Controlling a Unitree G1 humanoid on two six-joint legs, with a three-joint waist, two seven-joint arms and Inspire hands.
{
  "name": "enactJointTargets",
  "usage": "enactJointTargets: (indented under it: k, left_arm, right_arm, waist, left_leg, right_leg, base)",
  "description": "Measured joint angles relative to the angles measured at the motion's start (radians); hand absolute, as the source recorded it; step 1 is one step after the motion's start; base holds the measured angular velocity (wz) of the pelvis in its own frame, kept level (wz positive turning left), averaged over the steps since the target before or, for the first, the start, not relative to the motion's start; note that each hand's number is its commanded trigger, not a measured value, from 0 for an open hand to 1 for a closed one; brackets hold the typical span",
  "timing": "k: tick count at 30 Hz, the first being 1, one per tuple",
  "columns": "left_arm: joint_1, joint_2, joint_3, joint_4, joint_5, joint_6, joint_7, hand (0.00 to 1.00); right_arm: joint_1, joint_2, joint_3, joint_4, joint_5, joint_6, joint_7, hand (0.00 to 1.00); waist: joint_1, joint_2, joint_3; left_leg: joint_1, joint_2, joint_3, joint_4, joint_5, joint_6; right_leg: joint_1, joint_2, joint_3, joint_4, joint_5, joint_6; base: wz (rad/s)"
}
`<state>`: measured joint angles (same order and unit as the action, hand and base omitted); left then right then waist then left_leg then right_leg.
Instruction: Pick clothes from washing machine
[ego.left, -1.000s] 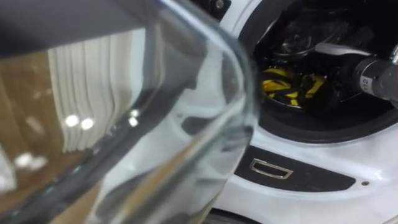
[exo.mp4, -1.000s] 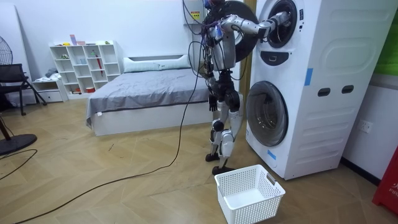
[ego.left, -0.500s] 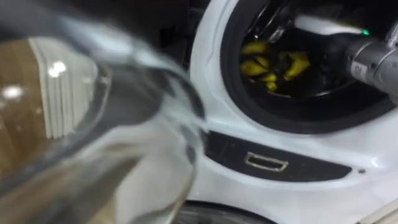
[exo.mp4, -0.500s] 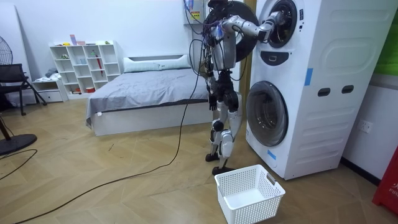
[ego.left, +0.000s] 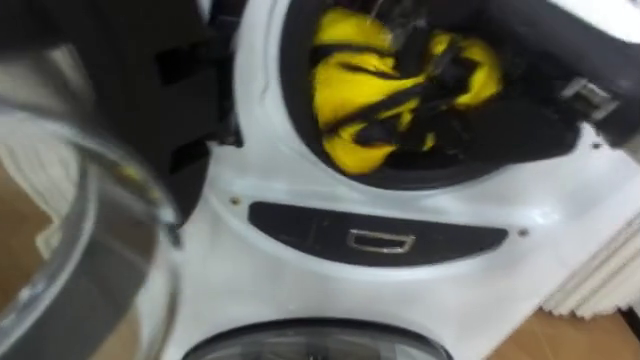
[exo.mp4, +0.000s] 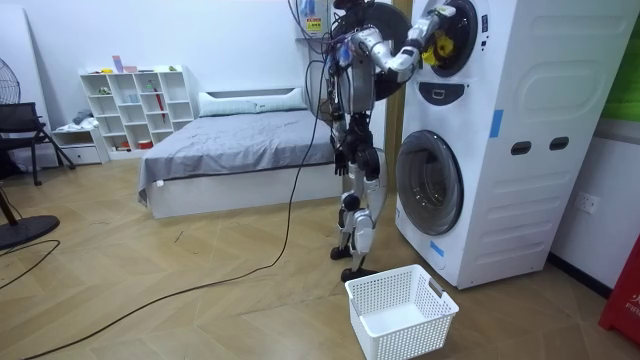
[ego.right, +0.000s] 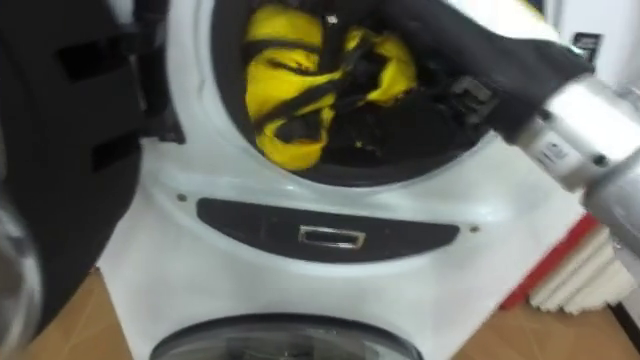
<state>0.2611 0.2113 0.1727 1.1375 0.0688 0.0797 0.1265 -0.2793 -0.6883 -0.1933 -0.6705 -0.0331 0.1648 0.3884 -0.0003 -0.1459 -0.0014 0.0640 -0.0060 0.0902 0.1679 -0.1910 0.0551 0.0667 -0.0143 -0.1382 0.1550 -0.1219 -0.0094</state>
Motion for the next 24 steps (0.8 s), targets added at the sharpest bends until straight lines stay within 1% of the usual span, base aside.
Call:
enactJointTargets:
  k: [1,2,3,6,7,8,9,10,11,12,13,15,17,18,20,22,24]
  left_arm:
    - [0.002,0.0,0.0,0.0,0.0,-0.001,0.0,0.0]
    - [0.004,-0.002,0.0,0.0,0.001,-0.004,0.0,0.0]
    - [0.005,-0.004,0.001,0.0,0.001,-0.01,-0.001,0.0]
    - [0.013,-0.012,0.002,0.0,0.001,-0.021,-0.005,0.0]
    - [0.015,-0.013,0.002,0.0,0.001,-0.021,-0.006,0.0]
    - [0.018,-0.017,0.002,0.0,0.002,-0.021,-0.008,0.0]
    - [0.019,-0.021,0.002,0.0,0.002,-0.021,-0.008,0.0]
    - [0.019,-0.023,0.002,0.0,0.002,-0.021,-0.008,0.0]
    - [0.019,-0.026,0.004,0.005,0.003,-0.023,-0.007,0.0]
    - [0.02,-0.027,0.018,0.013,0.003,-0.028,-0.006,0.0]
    - [0.021,-0.026,0.023,0.017,0.003,-0.029,-0.002,0.0]
    - [0.034,-0.028,0.036,0.022,0.003,-0.029,0.001,0.0]
    - [0.046,-0.031,0.039,0.022,0.003,-0.029,0.001,0.0]
    - [0.048,-0.032,0.039,0.022,0.007,-0.029,0.001,0.0]
    - [0.051,-0.031,0.038,0.023,0.012,-0.029,0.001,0.0]
    - [0.046,-0.029,0.039,0.023,0.012,-0.036,0.001,0.0]
    - [0.039,-0.028,0.039,0.022,0.012,-0.039,0.0,0.0]
  right_arm:
    - [0.009,0.0,-0.005,-0.002,0.01,-0.006,-0.013,1.0]
    - [0.028,0.009,-0.023,-0.003,0.03,-0.024,-0.032,1.0]
    - [0.054,0.03,-0.044,-0.003,0.053,-0.042,-0.052,1.0]
    - [0.121,0.064,-0.101,-0.003,0.097,-0.073,-0.097,1.0]
    - [0.136,0.07,-0.111,-0.002,0.1,-0.081,-0.106,1.0]
    - [0.161,0.086,-0.126,-0.002,0.101,-0.089,-0.124,1.0]
    - [0.185,0.103,-0.141,-0.001,0.1,-0.092,-0.14,1.0]
    - [0.194,0.11,-0.145,0.001,0.097,-0.093,-0.15,1.0]
    - [0.224,0.114,-0.155,0.007,0.089,-0.101,-0.174,1.0]
    - [0.265,0.128,-0.169,0.016,0.078,-0.11,-0.193,1.0]
    - [0.284,0.137,-0.174,0.022,0.072,-0.111,-0.202,1.0]
    - [0.367,0.174,-0.19,0.036,0.051,-0.11,-0.231,1.0]
    - [0.413,0.194,-0.194,0.041,0.081,-0.11,-0.245,1.0]
    - [0.432,0.21,-0.195,0.048,0.108,-0.111,-0.249,1.0]
    - [0.451,0.222,-0.195,0.065,0.121,-0.112,-0.261,1.0]
    - [0.471,0.223,-0.196,0.087,0.118,-0.118,-0.267,1.0]
    - [0.501,0.233,-0.205,0.124,0.098,-0.122,-0.268,1.0]
  waist:
    - [-0.004,0.001,-0.0002]
    - [-0.013,0.002,-0.0002]
    - [-0.02,0.002,-0.0004]
    - [-0.022,0.009,-0.0008]
    - [-0.024,0.011,-0.001]
    - [-0.027,0.016,-0.0012]
    - [-0.03,0.022,-0.0011]
    - [-0.031,0.026,-0.0006]
    - [-0.034,0.031,-0.0009]
    - [-0.034,0.034,-0.0007]
    - [-0.036,0.035,-0.0008]
    - [-0.05,0.032,-0.0023]
    - [-0.059,0.039,0.0007]
    - [-0.069,0.043,0.0004]
    - [-0.082,0.047,-0.0002]
    - [-0.086,0.049,-0.0002]
    - [-0.091,0.051,0.0018]
  left_leg:
    - [0.0,0.001,0.002,0.0,0.0,-0.001]
    - [0.001,0.001,0.005,-0.001,-0.001,-0.001]
    - [0.003,0.003,0.006,-0.001,-0.001,-0.001]
    - [0.017,0.006,0.017,-0.005,-0.002,-0.002]
    - [0.018,0.007,0.018,-0.005,-0.003,-0.002]
    - [0.019,0.008,0.02,-0.004,-0.005,-0.003]
    - [0.018,0.008,0.021,-0.004,-0.006,-0.003]
    - [0.017,0.008,0.022,-0.005,-0.007,-0.003]
    - [0.018,0.009,0.028,-0.008,-0.008,-0.004]
    - [0.018,0.011,0.031,-0.008,-0.009,-0.005]
    - [0.018,0.012,0.032,-0.008,-0.01,-0.006]
    - [0.018,0.016,0.039,-0.008,-0.011,-0.008]
    - [0.02,0.019,0.049,-0.006,-0.016,-0.01]
    - [0.021,0.021,0.056,-0.005,-0.018,-0.011]
    - [0.022,0.024,0.071,-0.005,-0.019,-0.011]
    - [0.022,0.027,0.092,-0.005,-0.021,-0.012]
    - [0.032,0.036,0.128,-0.002,-0.03,-0.016]
  right_leg:
    - [-0.001,0.0,0.0,0.0,0.0,0.0]
    - [-0.001,0.0,0.0,0.0,0.001,-0.001]
    - [0.0,0.001,0.002,0.0,0.001,-0.001]
    - [0.007,0.003,0.007,0.0,0.001,-0.001]
    - [0.007,0.004,0.009,0.0,0.001,-0.001]
    - [0.007,0.005,0.014,-0.001,0.001,-0.001]
    - [0.005,0.006,0.016,-0.001,0.001,-0.001]
    - [0.004,0.006,0.017,0.0,0.001,-0.001]
    - [0.002,0.008,0.026,-0.001,0.001,-0.001]
    - [0.002,0.013,0.029,-0.001,0.001,-0.001]
    - [0.002,0.015,0.03,-0.001,0.001,-0.001]
    - [-0.001,0.014,0.035,-0.001,0.001,-0.001]
    - [-0.002,0.019,0.051,-0.002,0.001,-0.001]
    - [-0.003,0.02,0.056,-0.002,0.001,-0.002]
    - [-0.008,0.022,0.063,-0.001,0.002,-0.004]
    - [-0.016,0.027,0.085,0.001,0.005,-0.008]
    - [-0.019,0.037,0.119,0.0,0.009,-0.014]
  base:
    - [-0.07]
    - [-0.04]
    - [-0.04]
    - [-0.08]
    - [-0.06]
    - [-0.06]
    - [-0.07]
    - [-0.1]
    - [-0.11]
    - [-0.11]
    - [-0.08]
    - [-0.07]
    - [-0.16]
    - [-0.18]
    - [-0.21]
    - [-0.33]
    - [-0.44]
